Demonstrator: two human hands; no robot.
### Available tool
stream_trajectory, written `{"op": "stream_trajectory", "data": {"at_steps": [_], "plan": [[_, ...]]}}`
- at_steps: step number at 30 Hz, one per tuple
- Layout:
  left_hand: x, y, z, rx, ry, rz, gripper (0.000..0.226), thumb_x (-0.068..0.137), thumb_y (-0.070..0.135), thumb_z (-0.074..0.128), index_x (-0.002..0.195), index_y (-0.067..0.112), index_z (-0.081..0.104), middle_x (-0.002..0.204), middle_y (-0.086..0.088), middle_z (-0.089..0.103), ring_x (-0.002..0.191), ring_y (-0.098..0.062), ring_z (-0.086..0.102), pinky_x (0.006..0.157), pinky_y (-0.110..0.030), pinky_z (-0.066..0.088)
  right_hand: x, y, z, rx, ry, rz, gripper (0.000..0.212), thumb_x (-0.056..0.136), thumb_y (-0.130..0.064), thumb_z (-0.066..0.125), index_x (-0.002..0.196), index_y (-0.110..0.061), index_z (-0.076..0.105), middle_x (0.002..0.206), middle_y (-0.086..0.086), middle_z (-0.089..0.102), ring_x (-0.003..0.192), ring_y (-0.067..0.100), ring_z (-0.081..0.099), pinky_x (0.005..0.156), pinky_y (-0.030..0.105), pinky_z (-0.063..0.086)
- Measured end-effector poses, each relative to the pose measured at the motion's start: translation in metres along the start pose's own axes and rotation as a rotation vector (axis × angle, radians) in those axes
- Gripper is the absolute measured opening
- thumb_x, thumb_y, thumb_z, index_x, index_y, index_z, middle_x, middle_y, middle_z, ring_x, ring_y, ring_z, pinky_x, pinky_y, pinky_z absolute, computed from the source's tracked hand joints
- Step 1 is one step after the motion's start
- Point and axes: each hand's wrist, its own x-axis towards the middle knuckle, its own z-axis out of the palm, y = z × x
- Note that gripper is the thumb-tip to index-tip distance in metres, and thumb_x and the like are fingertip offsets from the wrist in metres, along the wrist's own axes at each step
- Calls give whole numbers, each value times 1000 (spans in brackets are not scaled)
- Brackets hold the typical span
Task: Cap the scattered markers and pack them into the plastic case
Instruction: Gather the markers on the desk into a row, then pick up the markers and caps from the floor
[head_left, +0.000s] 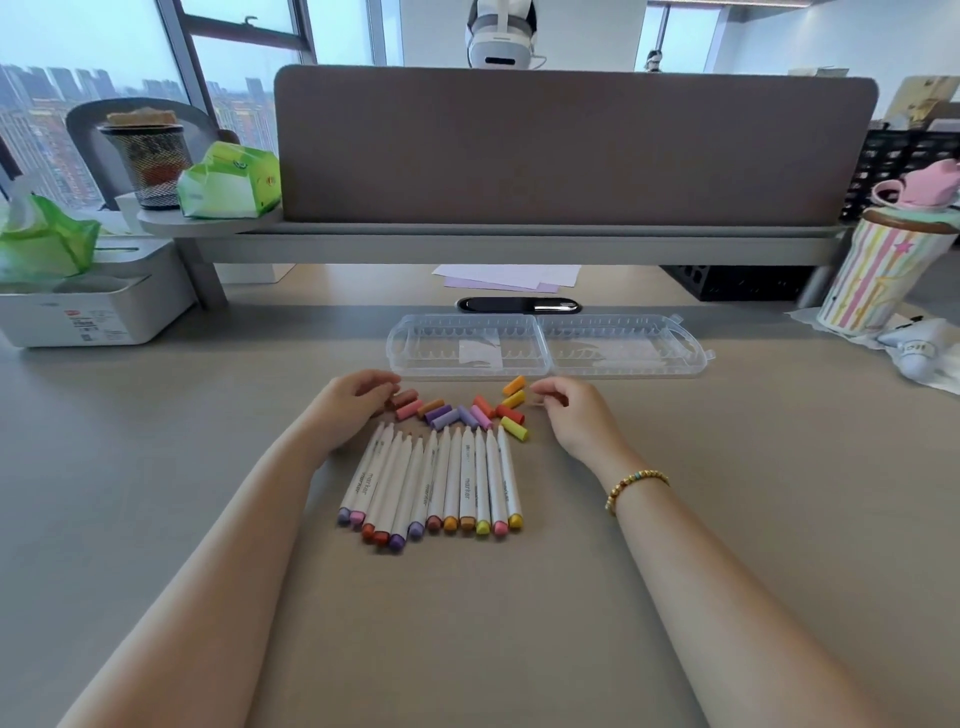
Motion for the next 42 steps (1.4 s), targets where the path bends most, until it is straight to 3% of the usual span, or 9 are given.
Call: {"op": "stream_trajectory", "data": {"at_steps": [6, 11, 14, 20, 26, 29, 34, 38, 42], "plan": [[-17, 11, 12, -4, 77, -30, 30, 97, 12, 41, 121, 11, 58, 120, -10, 59, 94, -16, 52, 79, -27, 39, -27, -5, -5, 60, -4, 46, 34, 99, -6, 35, 124, -11, 58, 122, 5, 61, 115, 17, 54, 89, 20, 37], [-47, 26, 15, -43, 272, 67, 37, 94, 1, 37, 126, 5, 54, 127, -12, 57, 116, -24, 52, 90, -27, 37, -59, -7, -14, 119, -7, 59, 34, 99, -6, 33, 123, -11, 58, 121, 5, 61, 113, 16, 53, 86, 20, 37], [-70, 42, 25, -75, 318, 141, 35, 94, -1, 36, 122, 6, 56, 121, -11, 60, 111, -23, 55, 87, -25, 39, -78, -5, -22, 148, 14, 63, 34, 98, -5, 33, 121, -10, 58, 115, 3, 61, 104, 13, 53, 83, 20, 37], [-113, 78, 76, -132, 225, 244, 33, 93, 0, 35, 113, 8, 60, 108, -7, 64, 84, -15, 56, 76, -27, 45, -131, 12, -49, 258, 90, 83, 32, 94, -1, 36, 109, -9, 62, 95, 1, 59, 88, 15, 53, 79, 25, 43], [-163, 129, 152, -124, 73, 362, 29, 91, 2, 37, 104, 13, 61, 96, -5, 64, 79, -18, 56, 58, -23, 42, -194, 42, -118, 252, 220, 118, 29, 95, -4, 38, 109, -8, 62, 95, 0, 59, 88, 13, 53, 79, 23, 41], [-186, 169, 192, -88, -23, 408, 31, 91, 4, 35, 106, 16, 60, 87, 2, 61, 75, -17, 56, 52, -22, 40, -216, 60, -165, 255, 347, 123, 27, 95, -5, 39, 107, -9, 63, 94, 0, 60, 89, 14, 55, 82, 27, 44], [-241, 245, 277, -20, -218, 582, 29, 94, 6, 33, 109, 11, 58, 86, -3, 60, 68, -17, 55, 47, -18, 37, -259, 101, -245, 290, 581, 146, 26, 94, -4, 38, 97, -17, 61, 90, 1, 62, 85, 16, 57, 78, 31, 48], [-283, 294, 347, -22, -355, 668, 27, 95, 9, 33, 106, 8, 58, 81, -5, 61, 57, -10, 51, 37, -9, 34, -308, 141, -304, 263, 757, 203, 27, 95, -4, 36, 102, -11, 61, 90, 1, 61, 87, 15, 57, 76, 27, 46], [-320, 310, 413, -8, -498, 738, 25, 96, 9, 35, 106, 8, 59, 80, -5, 61, 54, -4, 50, 46, -13, 38, -361, 187, -344, 247, 938, 287, 31, 94, 0, 33, 104, -5, 61, 91, 4, 60, 86, 17, 58, 74, 24, 47]]}}
